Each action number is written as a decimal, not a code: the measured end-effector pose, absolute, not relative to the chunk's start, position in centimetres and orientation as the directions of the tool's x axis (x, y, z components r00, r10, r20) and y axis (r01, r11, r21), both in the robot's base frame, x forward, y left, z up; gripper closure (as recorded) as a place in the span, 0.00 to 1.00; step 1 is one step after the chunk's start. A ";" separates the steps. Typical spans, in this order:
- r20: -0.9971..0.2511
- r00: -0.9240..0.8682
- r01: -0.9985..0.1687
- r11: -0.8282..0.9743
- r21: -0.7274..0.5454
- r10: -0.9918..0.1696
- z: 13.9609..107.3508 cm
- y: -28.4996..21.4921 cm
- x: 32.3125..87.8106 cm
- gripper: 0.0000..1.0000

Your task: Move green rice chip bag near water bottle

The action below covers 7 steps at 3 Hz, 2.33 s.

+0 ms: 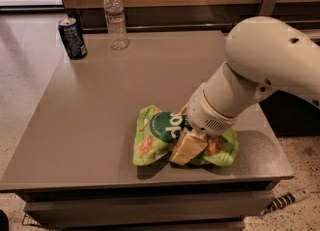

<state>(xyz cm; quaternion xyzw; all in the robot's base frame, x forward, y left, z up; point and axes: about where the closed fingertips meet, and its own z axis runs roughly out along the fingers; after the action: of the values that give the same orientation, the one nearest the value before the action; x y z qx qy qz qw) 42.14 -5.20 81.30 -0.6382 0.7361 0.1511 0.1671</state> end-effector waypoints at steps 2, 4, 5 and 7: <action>-0.424 -0.078 -0.988 0.127 -0.089 -0.902 87.6 -5.2 44.3 1.00; -0.479 0.125 -0.957 0.022 -0.289 -0.869 96.9 -3.7 50.2 1.00; -0.539 0.269 -0.920 -0.048 -0.389 -0.798 99.5 -2.1 55.0 1.00; -0.573 0.306 -0.893 -0.020 -0.450 -0.761 100.8 -2.6 58.8 1.00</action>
Offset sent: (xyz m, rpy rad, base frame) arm 0.0402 -0.0090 0.1321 -0.0732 -0.1857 -0.0059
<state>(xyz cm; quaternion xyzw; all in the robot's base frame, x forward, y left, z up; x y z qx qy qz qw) 58.84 -2.57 100.80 -0.7089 0.5831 0.0853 0.3876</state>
